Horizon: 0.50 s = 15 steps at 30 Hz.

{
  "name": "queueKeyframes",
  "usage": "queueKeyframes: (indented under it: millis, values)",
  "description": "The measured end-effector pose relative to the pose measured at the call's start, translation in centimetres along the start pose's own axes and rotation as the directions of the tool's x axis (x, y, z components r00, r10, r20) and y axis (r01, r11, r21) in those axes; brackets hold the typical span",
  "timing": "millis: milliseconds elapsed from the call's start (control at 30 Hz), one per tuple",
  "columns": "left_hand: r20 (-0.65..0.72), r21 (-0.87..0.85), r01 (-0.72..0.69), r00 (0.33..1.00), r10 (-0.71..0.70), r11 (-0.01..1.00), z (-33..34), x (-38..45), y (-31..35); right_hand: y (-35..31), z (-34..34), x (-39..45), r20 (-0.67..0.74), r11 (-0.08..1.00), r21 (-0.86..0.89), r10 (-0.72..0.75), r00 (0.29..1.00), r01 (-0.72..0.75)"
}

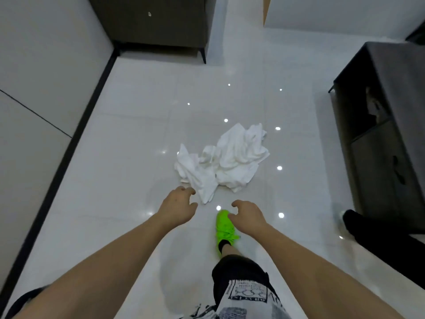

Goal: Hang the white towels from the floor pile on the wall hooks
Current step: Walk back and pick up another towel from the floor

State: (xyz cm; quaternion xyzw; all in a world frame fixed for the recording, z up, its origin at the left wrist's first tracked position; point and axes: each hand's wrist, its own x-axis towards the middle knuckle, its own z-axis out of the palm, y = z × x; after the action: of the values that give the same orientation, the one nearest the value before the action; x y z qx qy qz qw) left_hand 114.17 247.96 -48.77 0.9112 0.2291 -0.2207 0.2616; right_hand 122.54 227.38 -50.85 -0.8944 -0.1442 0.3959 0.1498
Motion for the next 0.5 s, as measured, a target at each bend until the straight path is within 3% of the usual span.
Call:
queueKeyframes:
  millis: [267, 500]
  values:
    - [0.1, -0.125, 0.206, 0.976, -0.195, 0.97, -0.6, 14.2, -1.6, -1.6, -3.1, 16.2, 0.12, 0.996, 0.057, 0.068, 0.99, -0.075]
    - [0.203, -0.223, 0.337, 0.934, -0.294, 0.915, 6.8, 25.7, -8.1, -1.2, 4.9, 29.3, 0.212, 0.967, 0.124, 0.193, 0.958, -0.222]
